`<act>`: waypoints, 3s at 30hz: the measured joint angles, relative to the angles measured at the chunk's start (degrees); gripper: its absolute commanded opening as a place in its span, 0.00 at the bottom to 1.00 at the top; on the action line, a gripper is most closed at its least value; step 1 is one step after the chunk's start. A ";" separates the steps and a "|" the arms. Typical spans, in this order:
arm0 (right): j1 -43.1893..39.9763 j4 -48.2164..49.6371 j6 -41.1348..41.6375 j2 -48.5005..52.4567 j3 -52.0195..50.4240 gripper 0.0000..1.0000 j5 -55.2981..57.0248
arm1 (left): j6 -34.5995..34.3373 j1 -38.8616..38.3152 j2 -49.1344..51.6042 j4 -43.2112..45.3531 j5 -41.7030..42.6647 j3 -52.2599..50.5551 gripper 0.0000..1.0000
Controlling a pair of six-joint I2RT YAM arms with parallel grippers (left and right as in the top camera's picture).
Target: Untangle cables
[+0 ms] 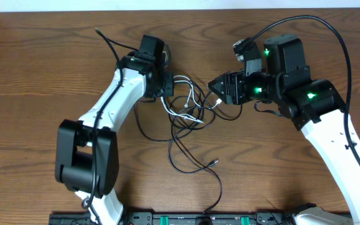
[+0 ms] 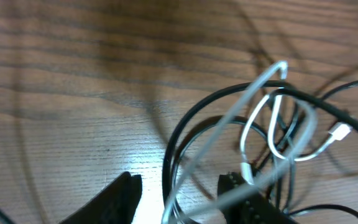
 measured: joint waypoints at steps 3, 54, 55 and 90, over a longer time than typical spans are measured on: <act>0.00 -0.02 0.00 0.00 -0.02 0.59 0.00 | 0.13 0.04 1.66 0.26 0.15 -0.02 0.33; 0.00 4.04 1.55 0.96 -2.29 0.68 10.91 | -28.61 -2.36 -22.80 28.39 45.99 -0.63 0.08; 0.00 4.50 2.47 1.09 -2.29 0.69 10.88 | -29.14 -2.49 -22.82 28.94 46.38 -0.63 0.08; 1.81 12.22 19.54 7.19 -2.36 0.01 -1.46 | -34.14 -2.60 -22.82 24.85 43.19 -0.63 0.08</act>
